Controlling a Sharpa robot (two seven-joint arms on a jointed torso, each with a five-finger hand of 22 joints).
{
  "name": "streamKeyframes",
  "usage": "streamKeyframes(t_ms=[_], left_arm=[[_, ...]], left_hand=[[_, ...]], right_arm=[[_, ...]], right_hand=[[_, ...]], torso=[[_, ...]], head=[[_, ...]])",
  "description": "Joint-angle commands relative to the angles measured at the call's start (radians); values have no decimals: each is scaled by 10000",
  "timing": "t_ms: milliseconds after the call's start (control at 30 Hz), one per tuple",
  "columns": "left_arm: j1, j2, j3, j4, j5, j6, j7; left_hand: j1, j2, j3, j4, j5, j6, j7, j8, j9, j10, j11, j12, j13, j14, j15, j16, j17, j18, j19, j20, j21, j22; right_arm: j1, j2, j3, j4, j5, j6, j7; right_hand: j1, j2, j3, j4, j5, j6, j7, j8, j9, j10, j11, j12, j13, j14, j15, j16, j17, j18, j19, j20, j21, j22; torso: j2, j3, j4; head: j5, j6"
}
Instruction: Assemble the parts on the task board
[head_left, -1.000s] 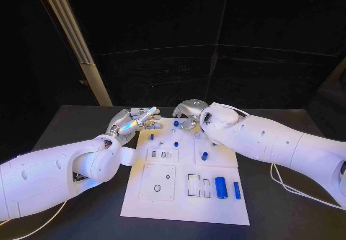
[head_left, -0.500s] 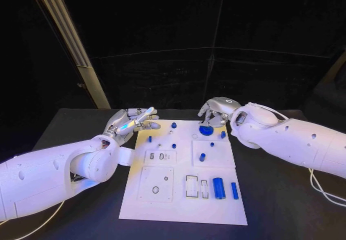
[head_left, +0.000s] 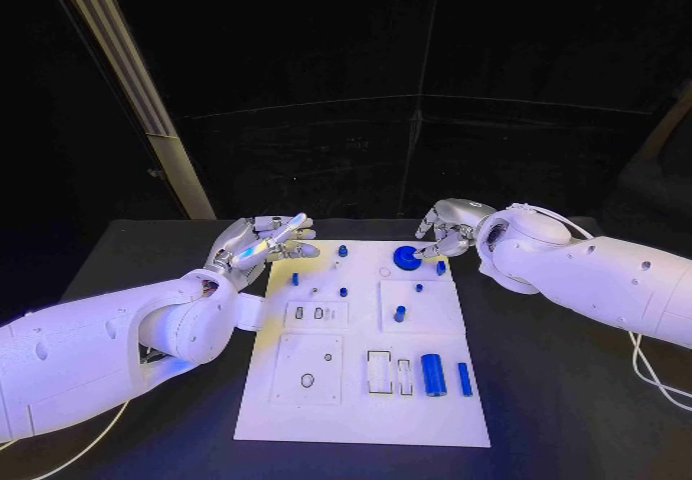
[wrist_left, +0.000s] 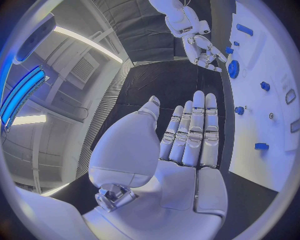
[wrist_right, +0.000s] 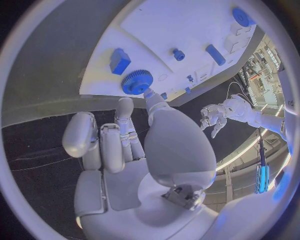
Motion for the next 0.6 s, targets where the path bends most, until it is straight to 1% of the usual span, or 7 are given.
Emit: streamKeyframes(t_ms=[33,67,133,167,233,433,600], left_arm=[[11,23,4,-22,-48,184,18],[11,28,4,-30,-48,187,16],[10,37,3,-44,-48,192,12],[10,42,2,-51,-48,193,10],[10,54,2,-64,-48,197,6],[8,79,0,-90,-48,211,-4],[8,91,-1,-103,-48,220,-14]], left_hand=[[-20,84,-62,-20,20,-9,-17,-29,1,-33,-35,-29,-1,-4,62,-45,14,66,67,31,-43,-14],[-20,84,-62,-20,20,-9,-17,-29,1,-33,-35,-29,-1,-4,62,-45,14,66,67,31,-43,-14],[-20,84,-62,-20,20,-9,-17,-29,1,-33,-35,-29,-1,-4,62,-45,14,66,67,31,-43,-14],[-20,84,-62,-20,20,-9,-17,-29,1,-33,-35,-29,-1,-4,62,-45,14,66,67,31,-43,-14],[-20,84,-62,-20,20,-9,-17,-29,1,-33,-35,-29,-1,-4,62,-45,14,66,67,31,-43,-14],[-18,91,-69,-26,20,3,-22,-23,4,-20,-41,-26,2,-3,59,-57,20,68,70,31,-51,-22],[-18,91,-69,-26,20,3,-22,-23,4,-20,-41,-26,2,-3,59,-57,20,68,70,31,-51,-22]], right_arm=[[23,155,1,-102,-310,673,-303],[22,210,0,-141,-363,718,-302],[21,310,0,-208,-468,785,-297],[21,354,-1,-235,-515,810,-290],[21,428,-1,-273,-604,842,-281],[19,566,-2,-308,-770,975,-245],[17,653,-4,-348,-865,1152,-207]], right_hand=[[282,21,-344,195,-45,-180,32,44,-15,-106,40,1148,1254,628,105,238,476,-97,19,35,66,76],[326,18,-393,226,-60,-206,47,47,-17,-54,48,1408,1534,650,98,301,617,-106,18,55,76,90],[507,70,-593,406,-85,-305,105,78,-17,-65,75,2020,2196,678,124,423,865,-118,2,112,106,119],[554,69,-656,458,-98,-335,98,87,-18,-33,101,2233,2428,689,162,464,955,-108,6,102,125,148],[637,70,-767,560,-124,-392,121,104,-19,61,128,2649,2876,716,171,548,1144,-118,6,133,152,185],[870,104,-1026,835,-166,-511,176,180,-15,442,195,3866,4177,797,228,781,1671,-157,62,199,296,416],[970,133,-1150,970,-139,-493,185,272,-4,770,214,4610,4978,851,250,913,1984,-176,94,222,382,549]], torso=[[16,5,13],[14,0,9],[10,-10,6],[11,-16,8],[11,-19,17],[10,-15,13],[6,-14,4]], head=[[6,-4],[7,-14],[6,-43],[6,-49],[0,-48],[6,-77],[-11,-96]])
